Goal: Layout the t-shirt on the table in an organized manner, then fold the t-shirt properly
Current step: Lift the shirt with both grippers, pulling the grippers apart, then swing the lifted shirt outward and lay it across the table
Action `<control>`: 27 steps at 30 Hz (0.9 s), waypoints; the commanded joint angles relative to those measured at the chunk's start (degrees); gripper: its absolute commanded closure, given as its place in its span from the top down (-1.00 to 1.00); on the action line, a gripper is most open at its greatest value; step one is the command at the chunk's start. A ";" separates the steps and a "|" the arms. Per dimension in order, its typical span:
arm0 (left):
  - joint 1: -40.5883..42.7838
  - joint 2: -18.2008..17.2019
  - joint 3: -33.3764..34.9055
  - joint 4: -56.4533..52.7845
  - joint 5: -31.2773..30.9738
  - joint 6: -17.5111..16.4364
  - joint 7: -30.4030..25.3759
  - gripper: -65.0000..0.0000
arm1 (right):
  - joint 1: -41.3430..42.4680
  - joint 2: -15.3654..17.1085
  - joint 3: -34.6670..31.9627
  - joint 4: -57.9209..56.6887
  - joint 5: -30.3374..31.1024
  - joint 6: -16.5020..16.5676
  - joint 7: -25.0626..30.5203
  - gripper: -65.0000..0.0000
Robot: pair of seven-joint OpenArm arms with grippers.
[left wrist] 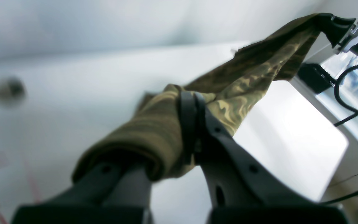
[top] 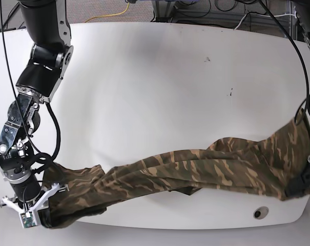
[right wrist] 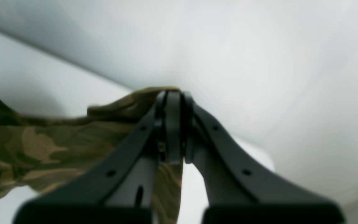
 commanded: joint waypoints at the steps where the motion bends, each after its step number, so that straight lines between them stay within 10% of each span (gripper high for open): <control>1: -8.12 -2.46 1.67 -0.77 -1.47 -1.72 -0.71 -1.00 | 4.08 0.94 0.12 1.68 -0.31 -0.56 -0.34 -1.00; 15: -39.42 -2.11 11.96 -15.63 -1.47 -4.97 -0.44 -1.00 | 20.16 1.21 -0.14 -3.25 -0.40 -0.21 -3.24 -1.00; 27: -43.17 0.36 12.57 -25.39 -0.83 -4.97 -1.59 -1.00 | 30.71 4.28 -5.07 -14.94 -2.16 -0.21 -2.89 -1.00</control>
